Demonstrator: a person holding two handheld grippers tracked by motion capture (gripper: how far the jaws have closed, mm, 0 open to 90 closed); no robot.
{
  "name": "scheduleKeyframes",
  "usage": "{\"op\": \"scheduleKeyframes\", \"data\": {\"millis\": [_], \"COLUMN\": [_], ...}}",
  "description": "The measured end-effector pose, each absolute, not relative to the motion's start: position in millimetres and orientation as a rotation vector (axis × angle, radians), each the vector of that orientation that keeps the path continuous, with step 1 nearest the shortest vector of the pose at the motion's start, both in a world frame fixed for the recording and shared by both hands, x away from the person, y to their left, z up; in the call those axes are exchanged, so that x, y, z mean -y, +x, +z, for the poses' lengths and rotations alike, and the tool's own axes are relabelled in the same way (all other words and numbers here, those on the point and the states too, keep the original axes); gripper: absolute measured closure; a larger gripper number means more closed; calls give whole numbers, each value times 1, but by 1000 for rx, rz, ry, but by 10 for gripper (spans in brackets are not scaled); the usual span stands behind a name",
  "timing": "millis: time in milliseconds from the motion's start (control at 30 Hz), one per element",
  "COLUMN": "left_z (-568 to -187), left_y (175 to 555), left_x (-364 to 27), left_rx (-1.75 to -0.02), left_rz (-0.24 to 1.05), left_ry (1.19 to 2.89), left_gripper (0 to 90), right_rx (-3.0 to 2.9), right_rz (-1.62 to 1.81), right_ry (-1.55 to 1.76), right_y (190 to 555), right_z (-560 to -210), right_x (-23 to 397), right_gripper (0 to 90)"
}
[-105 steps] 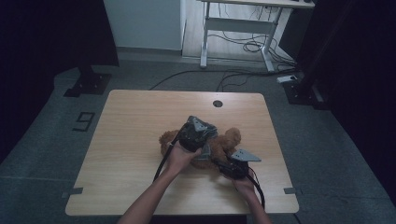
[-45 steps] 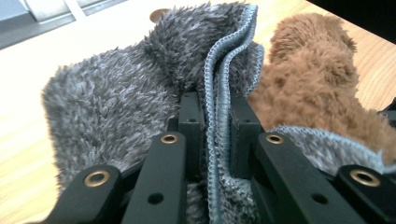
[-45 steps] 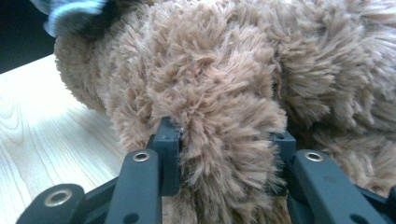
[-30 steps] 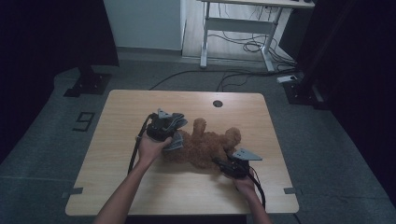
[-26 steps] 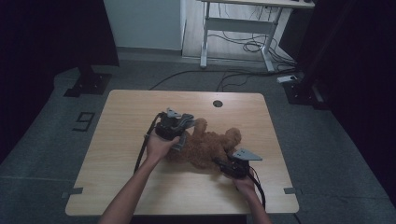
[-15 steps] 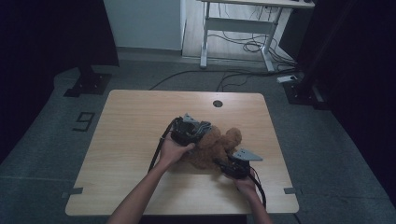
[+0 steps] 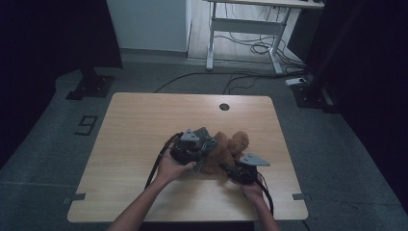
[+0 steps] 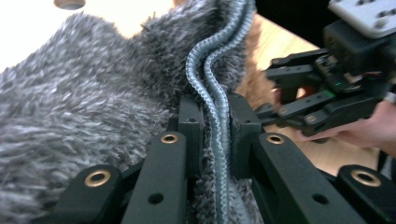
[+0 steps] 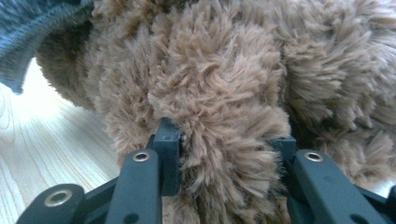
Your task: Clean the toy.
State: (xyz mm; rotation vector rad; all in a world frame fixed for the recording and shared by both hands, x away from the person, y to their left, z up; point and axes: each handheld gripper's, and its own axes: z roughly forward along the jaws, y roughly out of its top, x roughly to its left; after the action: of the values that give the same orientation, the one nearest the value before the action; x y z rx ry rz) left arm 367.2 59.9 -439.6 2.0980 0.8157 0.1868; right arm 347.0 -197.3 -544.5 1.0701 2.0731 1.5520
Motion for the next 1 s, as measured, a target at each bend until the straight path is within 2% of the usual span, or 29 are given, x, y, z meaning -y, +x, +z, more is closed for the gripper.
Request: {"op": "scheduleKeyframes", "data": {"millis": [200, 633, 800, 1000], "left_z": [-433, -433, -416, -402], "left_y": [368, 374, 378, 400], "left_x": [-80, -134, -130, -99], "left_rx": [-898, -1043, -1016, -994], "left_rz": [381, 476, 515, 525], "left_ry": [2104, 2017, 1976, 2002], "left_gripper": [776, 782, 782, 781], "right_rx": [-2066, -2059, -2032, -2004], "right_rz": [1557, 1559, 1551, 1539], "right_ry": [1081, 1084, 1115, 1130], "right_y": [347, 348, 351, 354], "right_z": [-544, -543, -543, -542], "right_x": [196, 195, 192, 190], "right_gripper": [590, 587, 588, 589]}}
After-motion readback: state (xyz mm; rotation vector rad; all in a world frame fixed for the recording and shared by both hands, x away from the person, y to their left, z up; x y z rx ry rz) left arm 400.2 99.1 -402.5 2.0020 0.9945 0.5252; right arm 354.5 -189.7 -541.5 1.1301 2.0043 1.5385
